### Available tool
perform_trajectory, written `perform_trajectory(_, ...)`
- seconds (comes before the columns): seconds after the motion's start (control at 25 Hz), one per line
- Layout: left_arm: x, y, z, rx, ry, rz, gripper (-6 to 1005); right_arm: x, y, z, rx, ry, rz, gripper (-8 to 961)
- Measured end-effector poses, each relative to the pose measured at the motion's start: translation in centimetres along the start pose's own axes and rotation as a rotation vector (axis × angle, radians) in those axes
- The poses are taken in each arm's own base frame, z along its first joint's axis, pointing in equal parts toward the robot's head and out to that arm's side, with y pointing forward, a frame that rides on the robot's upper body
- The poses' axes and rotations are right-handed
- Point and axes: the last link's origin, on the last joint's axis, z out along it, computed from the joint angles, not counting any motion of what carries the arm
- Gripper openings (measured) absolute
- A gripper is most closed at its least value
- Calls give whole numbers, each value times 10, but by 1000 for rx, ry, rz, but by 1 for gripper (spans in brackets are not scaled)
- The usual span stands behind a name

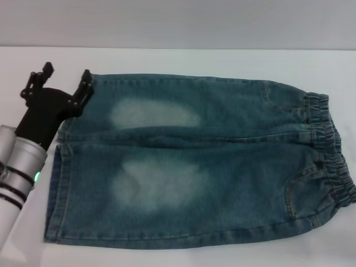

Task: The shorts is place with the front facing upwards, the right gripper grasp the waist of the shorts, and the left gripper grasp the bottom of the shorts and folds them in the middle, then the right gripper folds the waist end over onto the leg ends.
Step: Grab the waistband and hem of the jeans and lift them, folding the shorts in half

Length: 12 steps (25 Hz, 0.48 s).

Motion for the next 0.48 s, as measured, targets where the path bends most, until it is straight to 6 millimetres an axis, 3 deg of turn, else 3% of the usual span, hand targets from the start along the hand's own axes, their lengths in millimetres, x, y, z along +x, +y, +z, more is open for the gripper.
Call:
perform_trajectory(0.24,1,6,9,-25,-25,-21,798,7,-7,25,-56,86,109,658)
perform_trajectory(0.48,5,15,24,-62,-102,-48,793,21,1,51,-126,215,171,658)
